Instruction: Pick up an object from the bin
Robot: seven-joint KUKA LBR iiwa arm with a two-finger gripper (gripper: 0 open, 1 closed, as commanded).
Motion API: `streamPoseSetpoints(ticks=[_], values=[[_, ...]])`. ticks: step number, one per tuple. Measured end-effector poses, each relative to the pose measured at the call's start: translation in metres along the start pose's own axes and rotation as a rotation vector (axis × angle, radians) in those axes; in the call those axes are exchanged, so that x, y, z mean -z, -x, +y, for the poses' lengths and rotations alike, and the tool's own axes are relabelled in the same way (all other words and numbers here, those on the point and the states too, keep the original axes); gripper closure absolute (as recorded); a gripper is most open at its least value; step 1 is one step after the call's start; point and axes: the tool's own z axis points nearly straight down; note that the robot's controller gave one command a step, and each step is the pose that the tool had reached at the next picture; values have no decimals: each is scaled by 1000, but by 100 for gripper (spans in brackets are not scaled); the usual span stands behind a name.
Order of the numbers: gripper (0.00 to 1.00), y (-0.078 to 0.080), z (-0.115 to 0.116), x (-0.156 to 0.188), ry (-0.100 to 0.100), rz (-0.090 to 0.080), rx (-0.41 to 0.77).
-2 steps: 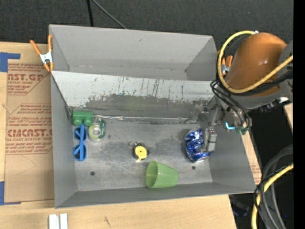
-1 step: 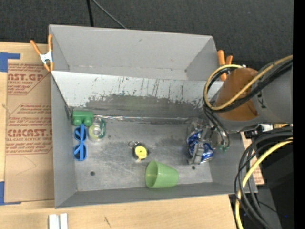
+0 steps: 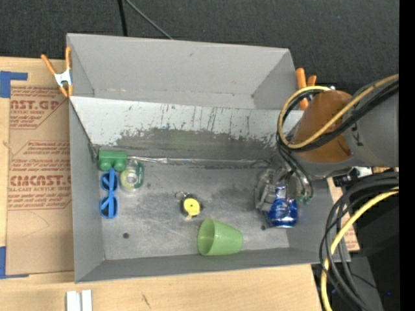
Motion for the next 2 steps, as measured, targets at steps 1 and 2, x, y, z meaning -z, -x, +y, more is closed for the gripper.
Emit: streamPoseSetpoints(ticks=[1,2], values=[[0,0,0,0,0,0,0],[0,-62,-51,17,-1,3,-299]])
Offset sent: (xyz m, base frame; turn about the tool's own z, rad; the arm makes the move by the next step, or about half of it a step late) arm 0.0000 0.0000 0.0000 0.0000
